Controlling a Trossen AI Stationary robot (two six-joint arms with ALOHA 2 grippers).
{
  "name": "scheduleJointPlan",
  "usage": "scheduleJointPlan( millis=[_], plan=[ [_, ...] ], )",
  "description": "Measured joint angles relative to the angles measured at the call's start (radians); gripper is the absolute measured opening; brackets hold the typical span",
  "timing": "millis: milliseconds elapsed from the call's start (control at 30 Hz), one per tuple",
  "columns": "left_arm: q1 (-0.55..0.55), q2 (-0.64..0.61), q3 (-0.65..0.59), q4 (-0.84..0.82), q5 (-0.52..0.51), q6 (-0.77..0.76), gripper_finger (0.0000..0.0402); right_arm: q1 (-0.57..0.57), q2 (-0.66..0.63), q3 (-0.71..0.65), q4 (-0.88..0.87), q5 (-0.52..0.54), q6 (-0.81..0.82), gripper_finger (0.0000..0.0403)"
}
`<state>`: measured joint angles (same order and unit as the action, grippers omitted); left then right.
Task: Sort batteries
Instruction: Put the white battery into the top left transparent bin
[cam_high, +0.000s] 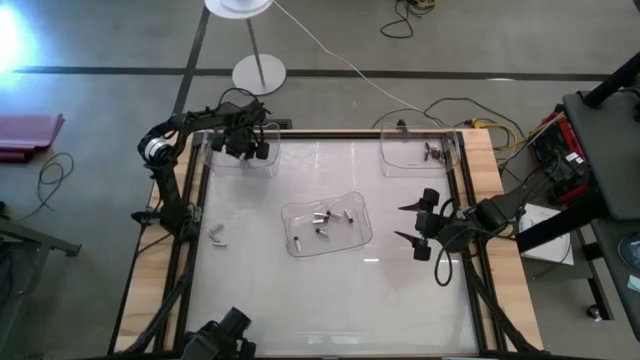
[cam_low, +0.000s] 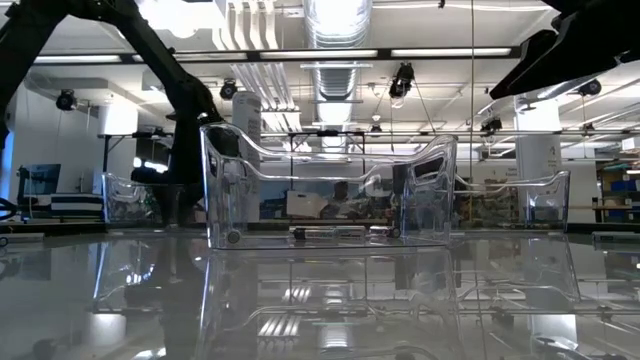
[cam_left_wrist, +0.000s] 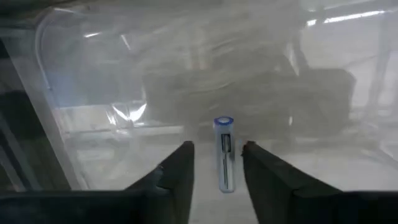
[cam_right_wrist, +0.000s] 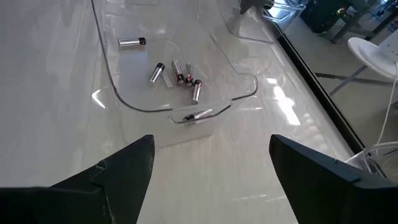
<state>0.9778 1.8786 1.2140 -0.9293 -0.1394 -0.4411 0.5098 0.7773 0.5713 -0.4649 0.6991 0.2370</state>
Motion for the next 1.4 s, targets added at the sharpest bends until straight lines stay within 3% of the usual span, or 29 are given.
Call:
scheduleJointPlan(
  millis=[167,400,567,733,1000,1200,1400],
  plan=[
    [-0.039,-0.086,-0.001,-0.053,-0.005,0.064,0.0159,0.0,0.0,0.023,-0.001,0.0,-0.03,0.0317],
    [-0.187,-0.34,-0.001,-0.064,-0.039,0.089,0.0168,0.0,0.0,0.059,0.05,0.009,-0.08,0.0322],
    [-0.439,-0.527,-0.025,-0.057,-0.038,0.092,0.0168,0.0,0.005,0.059,0.081,0.009,-0.081,0.0313],
    [-0.767,-0.664,-0.099,-0.059,-0.034,0.043,0.0168,-0.006,0.005,0.059,0.126,0.011,-0.128,0.0306],
    [-1.189,-0.753,-0.276,-0.062,-0.034,-0.346,0.0168,-0.035,0.017,0.059,0.255,0.011,-0.247,0.0315],
    [-1.203,-0.744,-0.408,-0.184,0.018,-0.579,0.0156,-0.059,0.047,0.059,0.276,0.01,-0.254,0.0314],
    [-1.052,-0.738,-0.495,-0.23,0.07,-0.561,0.0153,-0.064,0.092,0.059,0.275,0.007,-0.237,0.0299]
  ],
)
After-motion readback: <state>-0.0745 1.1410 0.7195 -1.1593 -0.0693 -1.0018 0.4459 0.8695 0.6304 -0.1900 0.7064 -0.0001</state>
